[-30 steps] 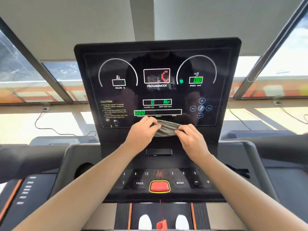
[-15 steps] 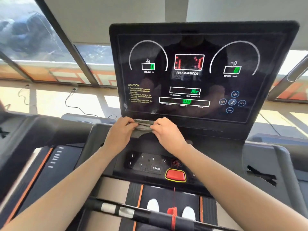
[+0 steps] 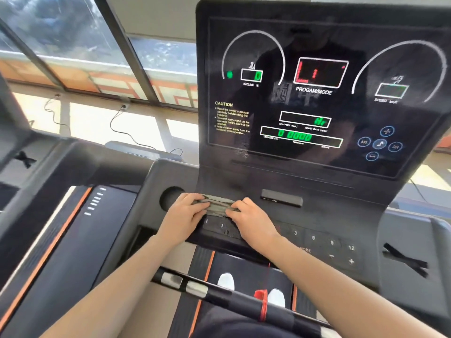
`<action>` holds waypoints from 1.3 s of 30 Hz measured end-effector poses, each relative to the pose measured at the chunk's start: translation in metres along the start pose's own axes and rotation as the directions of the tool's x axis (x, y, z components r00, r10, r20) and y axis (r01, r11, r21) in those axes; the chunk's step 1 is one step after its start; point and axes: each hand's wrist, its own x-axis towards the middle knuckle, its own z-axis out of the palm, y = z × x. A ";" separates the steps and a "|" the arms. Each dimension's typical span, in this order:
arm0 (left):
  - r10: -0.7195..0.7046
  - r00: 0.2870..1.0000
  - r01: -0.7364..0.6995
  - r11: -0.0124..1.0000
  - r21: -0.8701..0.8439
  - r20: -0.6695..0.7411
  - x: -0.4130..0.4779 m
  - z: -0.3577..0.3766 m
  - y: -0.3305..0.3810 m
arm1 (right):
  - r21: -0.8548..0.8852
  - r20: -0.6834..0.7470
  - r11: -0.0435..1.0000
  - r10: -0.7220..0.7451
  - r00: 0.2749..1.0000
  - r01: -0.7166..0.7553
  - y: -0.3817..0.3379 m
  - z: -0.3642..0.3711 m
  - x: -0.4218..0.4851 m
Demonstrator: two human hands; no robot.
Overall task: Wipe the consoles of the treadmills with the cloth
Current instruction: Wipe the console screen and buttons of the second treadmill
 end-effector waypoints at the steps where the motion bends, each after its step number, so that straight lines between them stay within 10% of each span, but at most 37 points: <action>1: 0.006 1.000 -0.006 1.000 0.006 0.002 -0.002 0.000 -0.001 | 0.004 -0.007 1.000 -0.003 1.000 0.003 0.000 -0.002 0.000; 12: -0.085 0.991 0.079 0.996 -0.052 -0.108 0.072 -0.001 0.005 | -0.331 -0.068 0.944 -0.005 0.998 -0.018 0.034 -0.036 0.049; 25: -0.033 0.997 0.043 0.986 -0.164 0.064 0.061 0.035 0.068 | -0.056 -0.133 0.947 0.306 0.943 -0.315 0.035 -0.023 -0.046; 33: -0.165 0.975 0.210 0.898 -0.386 0.146 0.070 0.068 0.164 | 0.259 -0.261 0.751 0.660 0.704 -0.608 0.039 -0.047 -0.091; 39: -0.171 0.978 0.207 0.863 -0.460 0.121 0.071 0.070 0.173 | 0.270 -0.260 0.717 0.697 0.669 -0.642 0.057 -0.055 -0.104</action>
